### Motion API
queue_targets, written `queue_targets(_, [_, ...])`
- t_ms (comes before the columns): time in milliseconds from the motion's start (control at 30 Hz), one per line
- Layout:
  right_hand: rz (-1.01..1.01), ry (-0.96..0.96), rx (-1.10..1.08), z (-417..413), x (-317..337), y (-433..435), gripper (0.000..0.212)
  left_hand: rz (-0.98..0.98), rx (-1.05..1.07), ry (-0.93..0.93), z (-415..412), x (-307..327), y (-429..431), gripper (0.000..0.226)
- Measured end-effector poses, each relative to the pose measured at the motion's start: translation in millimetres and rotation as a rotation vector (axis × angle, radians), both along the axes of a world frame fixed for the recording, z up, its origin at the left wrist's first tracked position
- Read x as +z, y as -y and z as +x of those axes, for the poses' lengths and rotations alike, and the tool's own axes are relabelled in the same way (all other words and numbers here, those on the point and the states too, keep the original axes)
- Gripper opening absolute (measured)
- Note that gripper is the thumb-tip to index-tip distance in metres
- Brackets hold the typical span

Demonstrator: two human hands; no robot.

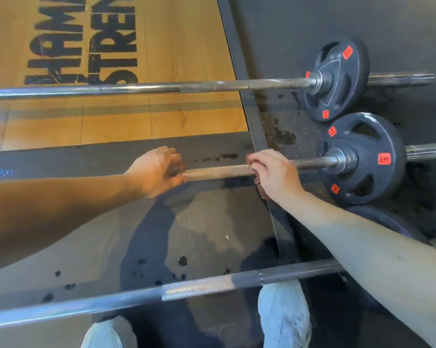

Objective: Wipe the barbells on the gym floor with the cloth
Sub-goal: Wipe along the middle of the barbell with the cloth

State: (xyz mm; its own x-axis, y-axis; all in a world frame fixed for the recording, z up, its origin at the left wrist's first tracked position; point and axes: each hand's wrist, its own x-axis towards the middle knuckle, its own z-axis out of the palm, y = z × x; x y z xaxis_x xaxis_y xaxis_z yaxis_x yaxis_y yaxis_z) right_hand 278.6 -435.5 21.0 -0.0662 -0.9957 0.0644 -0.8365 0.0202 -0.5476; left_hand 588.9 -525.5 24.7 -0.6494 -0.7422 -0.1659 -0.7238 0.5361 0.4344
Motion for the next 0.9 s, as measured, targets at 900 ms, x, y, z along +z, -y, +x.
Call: queue_targets(900, [0.141,-0.532,0.153,13.9,-7.9,32.9,0.038,-0.041,0.001,0.021,7.7,-14.6,25.2,0.027])
